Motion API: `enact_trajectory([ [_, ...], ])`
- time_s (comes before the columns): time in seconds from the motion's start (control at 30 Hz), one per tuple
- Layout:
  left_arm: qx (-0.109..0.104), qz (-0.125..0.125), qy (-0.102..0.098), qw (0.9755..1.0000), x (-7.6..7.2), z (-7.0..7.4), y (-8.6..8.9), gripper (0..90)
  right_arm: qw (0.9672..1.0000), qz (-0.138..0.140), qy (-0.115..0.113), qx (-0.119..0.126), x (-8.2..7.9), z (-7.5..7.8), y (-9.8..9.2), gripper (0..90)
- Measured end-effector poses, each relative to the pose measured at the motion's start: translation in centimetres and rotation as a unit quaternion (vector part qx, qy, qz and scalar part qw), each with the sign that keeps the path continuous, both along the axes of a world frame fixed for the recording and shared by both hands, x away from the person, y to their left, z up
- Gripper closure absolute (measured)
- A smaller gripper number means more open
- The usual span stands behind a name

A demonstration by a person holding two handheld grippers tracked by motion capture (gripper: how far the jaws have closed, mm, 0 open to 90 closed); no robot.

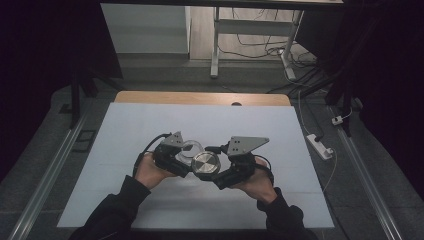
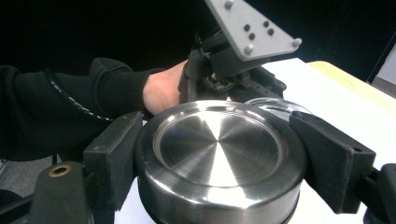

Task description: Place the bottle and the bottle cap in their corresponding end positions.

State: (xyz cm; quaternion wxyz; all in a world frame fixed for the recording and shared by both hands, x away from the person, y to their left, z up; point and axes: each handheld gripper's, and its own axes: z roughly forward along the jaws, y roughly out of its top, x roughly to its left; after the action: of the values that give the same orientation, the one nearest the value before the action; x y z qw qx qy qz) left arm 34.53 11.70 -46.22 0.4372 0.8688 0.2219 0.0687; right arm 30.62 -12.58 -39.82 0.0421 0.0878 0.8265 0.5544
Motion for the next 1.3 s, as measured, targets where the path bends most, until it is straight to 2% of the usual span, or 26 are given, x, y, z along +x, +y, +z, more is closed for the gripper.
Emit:
enact_trajectory([
  [0.7, -0.005, 0.014, -0.010, 0.9998, 2.0, 0.0, -0.9, 15.3, 0.9999, -0.015, 0.000, -0.008, -1.2, -1.7, -0.2, 19.8],
  [1.3, -0.001, 0.021, -0.016, 0.9996, 3.8, -0.9, -1.9, 15.3, 0.9992, -0.031, 0.009, -0.023, -1.9, -4.5, -0.3, 19.8],
])
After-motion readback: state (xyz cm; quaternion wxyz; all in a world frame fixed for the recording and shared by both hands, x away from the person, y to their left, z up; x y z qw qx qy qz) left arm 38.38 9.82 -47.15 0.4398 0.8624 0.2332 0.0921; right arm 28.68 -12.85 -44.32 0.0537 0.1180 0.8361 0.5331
